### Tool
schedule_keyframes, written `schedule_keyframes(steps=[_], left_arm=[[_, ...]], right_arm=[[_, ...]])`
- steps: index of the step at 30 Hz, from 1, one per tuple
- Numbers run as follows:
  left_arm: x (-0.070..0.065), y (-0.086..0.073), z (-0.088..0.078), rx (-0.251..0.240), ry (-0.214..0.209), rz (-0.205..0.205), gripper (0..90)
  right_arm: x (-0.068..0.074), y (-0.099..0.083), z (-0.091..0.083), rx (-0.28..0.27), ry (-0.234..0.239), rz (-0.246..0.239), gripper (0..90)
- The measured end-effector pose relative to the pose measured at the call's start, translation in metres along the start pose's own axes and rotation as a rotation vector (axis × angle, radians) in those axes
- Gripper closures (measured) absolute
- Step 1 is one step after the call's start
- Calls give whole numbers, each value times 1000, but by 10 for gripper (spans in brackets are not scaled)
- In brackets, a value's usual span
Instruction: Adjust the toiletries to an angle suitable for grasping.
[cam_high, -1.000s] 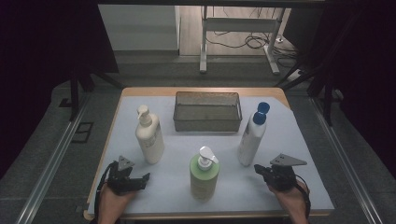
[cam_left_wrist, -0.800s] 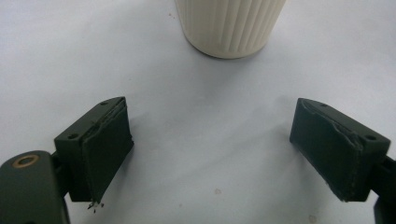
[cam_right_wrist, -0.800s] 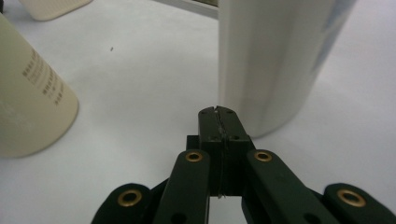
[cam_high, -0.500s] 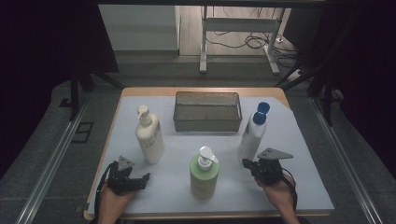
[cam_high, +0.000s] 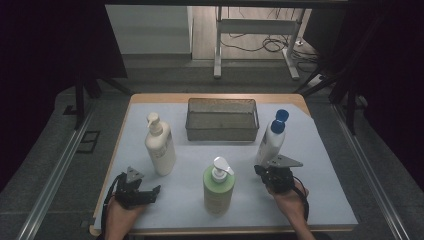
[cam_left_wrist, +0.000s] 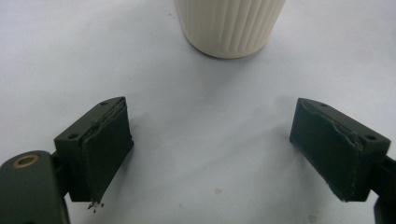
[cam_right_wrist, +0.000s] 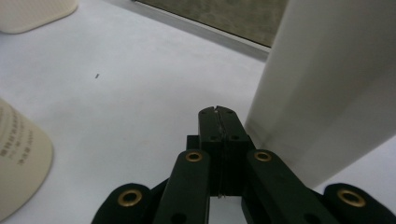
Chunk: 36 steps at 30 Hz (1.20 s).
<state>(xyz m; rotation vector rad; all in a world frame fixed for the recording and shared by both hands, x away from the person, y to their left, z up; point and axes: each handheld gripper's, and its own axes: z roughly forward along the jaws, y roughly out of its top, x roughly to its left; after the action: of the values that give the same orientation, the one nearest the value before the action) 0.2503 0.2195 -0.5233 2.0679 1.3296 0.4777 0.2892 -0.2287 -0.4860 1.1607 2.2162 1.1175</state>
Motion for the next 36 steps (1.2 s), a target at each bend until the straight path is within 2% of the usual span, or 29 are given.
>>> schedule_keyframes(steps=[16, 21, 36], left_arm=[[0, 0, 0, 0, 0, 0, 122], [0, 0, 0, 0, 0, 0, 122], [0, 0, 0, 0, 0, 0, 122]], right_arm=[[-2, -4, 2, 6, -21, -3, 900], [-11, -7, -3, 7, -40, 3, 899], [-26, -14, -9, 25, -46, 14, 899]])
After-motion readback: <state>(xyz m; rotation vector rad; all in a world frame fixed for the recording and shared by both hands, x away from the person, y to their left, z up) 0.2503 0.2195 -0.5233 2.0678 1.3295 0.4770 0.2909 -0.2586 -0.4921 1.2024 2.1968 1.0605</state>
